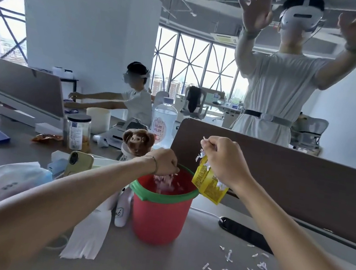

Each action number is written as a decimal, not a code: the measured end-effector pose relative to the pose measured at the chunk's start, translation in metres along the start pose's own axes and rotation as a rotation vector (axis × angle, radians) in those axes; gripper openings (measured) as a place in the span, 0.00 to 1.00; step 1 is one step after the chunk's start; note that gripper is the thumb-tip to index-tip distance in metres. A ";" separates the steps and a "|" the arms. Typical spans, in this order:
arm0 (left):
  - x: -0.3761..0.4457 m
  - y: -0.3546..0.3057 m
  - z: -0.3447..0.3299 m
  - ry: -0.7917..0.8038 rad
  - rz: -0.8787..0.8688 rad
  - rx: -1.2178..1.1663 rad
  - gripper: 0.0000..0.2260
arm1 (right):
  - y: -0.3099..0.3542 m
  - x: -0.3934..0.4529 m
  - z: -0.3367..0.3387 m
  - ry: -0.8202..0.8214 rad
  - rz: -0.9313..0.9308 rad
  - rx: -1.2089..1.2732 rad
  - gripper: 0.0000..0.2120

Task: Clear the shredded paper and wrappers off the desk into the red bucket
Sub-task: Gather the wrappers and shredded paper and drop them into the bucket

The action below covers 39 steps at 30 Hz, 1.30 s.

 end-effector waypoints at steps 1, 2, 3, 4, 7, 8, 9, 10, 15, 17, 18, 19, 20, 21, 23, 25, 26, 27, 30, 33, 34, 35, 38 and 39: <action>-0.001 0.001 0.000 0.013 -0.016 0.002 0.13 | 0.003 0.002 -0.002 0.002 -0.002 0.013 0.22; -0.002 0.001 0.001 0.016 -0.031 -0.005 0.09 | 0.005 0.005 -0.005 0.001 0.001 0.021 0.23; -0.003 0.002 0.002 0.022 -0.048 -0.019 0.06 | 0.007 0.008 -0.008 -0.004 0.003 0.026 0.23; -0.005 0.001 0.003 0.033 -0.069 -0.027 0.05 | 0.008 0.011 -0.011 -0.013 0.005 0.029 0.23; -0.011 0.001 0.011 0.056 -0.107 -0.027 0.11 | 0.006 0.023 -0.022 -0.068 -0.019 0.064 0.21; -0.013 0.002 0.018 0.032 -0.112 -0.032 0.13 | 0.006 0.026 -0.025 -0.096 -0.033 0.081 0.21; -0.012 0.006 0.027 -0.028 -0.111 -0.032 0.15 | 0.005 0.030 -0.029 -0.123 -0.046 0.094 0.20; -0.012 0.011 0.040 -0.108 -0.097 -0.028 0.16 | 0.004 0.032 -0.033 -0.149 -0.052 0.098 0.20; -0.023 0.033 0.072 -0.271 -0.030 -0.064 0.15 | -0.009 0.034 -0.074 -0.181 -0.065 0.063 0.21; -0.027 0.040 0.075 -0.266 -0.014 -0.101 0.15 | -0.016 0.030 -0.090 -0.159 -0.083 0.029 0.22; -0.028 0.044 0.076 -0.273 -0.007 -0.118 0.15 | -0.021 0.028 -0.097 -0.143 -0.093 0.016 0.22; -0.031 0.047 0.077 -0.273 -0.002 -0.120 0.14 | -0.025 0.025 -0.103 -0.123 -0.108 0.006 0.22; -0.034 0.048 0.077 -0.264 0.006 -0.118 0.13 | -0.029 0.023 -0.109 -0.100 -0.122 0.002 0.22; -0.037 0.050 0.075 -0.248 0.018 -0.118 0.13 | -0.030 0.021 -0.113 -0.080 -0.133 -0.003 0.22; -0.042 0.053 0.071 -0.227 0.030 -0.120 0.13 | -0.032 0.018 -0.123 -0.023 -0.145 -0.016 0.21; -0.048 0.051 0.071 -0.219 0.028 -0.107 0.12 | -0.033 0.016 -0.132 0.052 -0.146 -0.040 0.21; -0.050 0.050 0.070 -0.216 0.023 -0.103 0.12 | -0.033 0.015 -0.137 0.097 -0.143 -0.054 0.19; -0.052 0.049 0.070 -0.215 0.019 -0.105 0.12 | -0.033 0.013 -0.141 0.149 -0.145 -0.068 0.17; -0.054 0.047 0.070 -0.221 0.022 -0.109 0.12 | -0.029 0.008 -0.150 0.286 -0.099 -0.107 0.12; -0.057 0.044 0.070 -0.219 0.015 -0.106 0.12 | -0.022 0.002 -0.151 0.409 -0.076 -0.116 0.04; -0.058 0.042 0.070 -0.219 0.011 -0.104 0.12 | -0.020 0.000 -0.152 0.447 -0.071 -0.106 0.05; -0.060 0.040 0.070 -0.221 0.007 -0.102 0.12 | -0.018 -0.002 -0.152 0.482 -0.067 -0.107 0.06; -0.064 0.038 0.071 -0.225 0.023 -0.092 0.12 | -0.012 -0.007 -0.147 0.552 -0.036 -0.122 0.08; -0.065 0.038 0.071 -0.224 0.033 -0.091 0.12 | -0.008 -0.009 -0.143 0.566 -0.027 -0.123 0.08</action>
Point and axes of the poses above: each hand's wrist, its own x-axis towards the middle knuckle, its own z-axis out of the back of the hand, y = z × x, the point moved 10 cm from there along x, towards the middle knuckle, and after that the axes turned 12 degrees about -y, right-handed, at the moved point
